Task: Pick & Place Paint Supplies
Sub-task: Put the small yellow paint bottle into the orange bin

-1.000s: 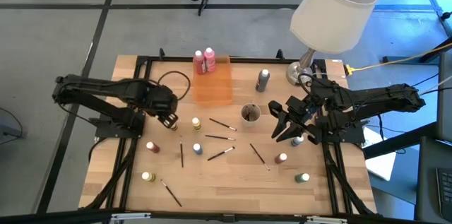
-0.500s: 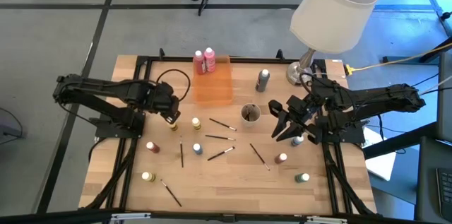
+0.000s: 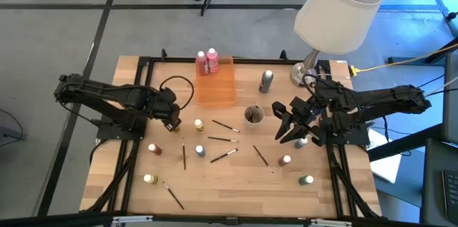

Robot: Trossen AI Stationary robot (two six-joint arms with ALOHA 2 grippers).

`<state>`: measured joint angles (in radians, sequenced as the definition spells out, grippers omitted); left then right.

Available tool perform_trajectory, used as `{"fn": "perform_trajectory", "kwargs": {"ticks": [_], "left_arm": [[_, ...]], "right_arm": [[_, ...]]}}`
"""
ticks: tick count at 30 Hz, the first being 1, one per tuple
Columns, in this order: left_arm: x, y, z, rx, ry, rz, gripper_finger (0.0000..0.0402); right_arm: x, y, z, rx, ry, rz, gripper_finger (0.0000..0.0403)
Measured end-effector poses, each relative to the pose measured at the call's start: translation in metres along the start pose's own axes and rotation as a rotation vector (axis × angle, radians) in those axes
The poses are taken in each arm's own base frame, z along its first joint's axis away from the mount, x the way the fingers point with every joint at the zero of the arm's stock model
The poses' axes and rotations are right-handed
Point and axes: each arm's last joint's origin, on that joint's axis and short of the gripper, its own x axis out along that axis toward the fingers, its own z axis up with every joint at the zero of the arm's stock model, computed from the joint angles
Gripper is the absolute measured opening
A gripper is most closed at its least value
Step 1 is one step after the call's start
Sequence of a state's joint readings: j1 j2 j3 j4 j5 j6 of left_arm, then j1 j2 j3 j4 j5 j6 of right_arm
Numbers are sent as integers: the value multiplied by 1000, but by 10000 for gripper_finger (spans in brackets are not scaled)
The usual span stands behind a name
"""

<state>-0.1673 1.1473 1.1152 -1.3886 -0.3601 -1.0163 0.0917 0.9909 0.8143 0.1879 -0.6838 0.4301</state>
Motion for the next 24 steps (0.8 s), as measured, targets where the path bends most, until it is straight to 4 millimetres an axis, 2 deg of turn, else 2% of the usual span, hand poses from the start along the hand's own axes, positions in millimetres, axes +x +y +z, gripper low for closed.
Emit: {"fn": "perform_trajectory", "kwargs": {"ticks": [3, 8, 16, 24], "left_arm": [[0, 0, 0, -95, -2, 1, 182], [1, 0, 0, -243, 145, -61, 182], [6, -3, 1, -241, 189, -57, 182], [25, -13, 11, -167, 255, 8, 181]], "right_arm": [[0, 0, 0, 0, 0, 0, 87], [0, 0, 0, -2, -2, 1, 87], [0, 0, 0, -3, -2, 1, 87], [0, 0, 0, -2, -2, 1, 87]]}}
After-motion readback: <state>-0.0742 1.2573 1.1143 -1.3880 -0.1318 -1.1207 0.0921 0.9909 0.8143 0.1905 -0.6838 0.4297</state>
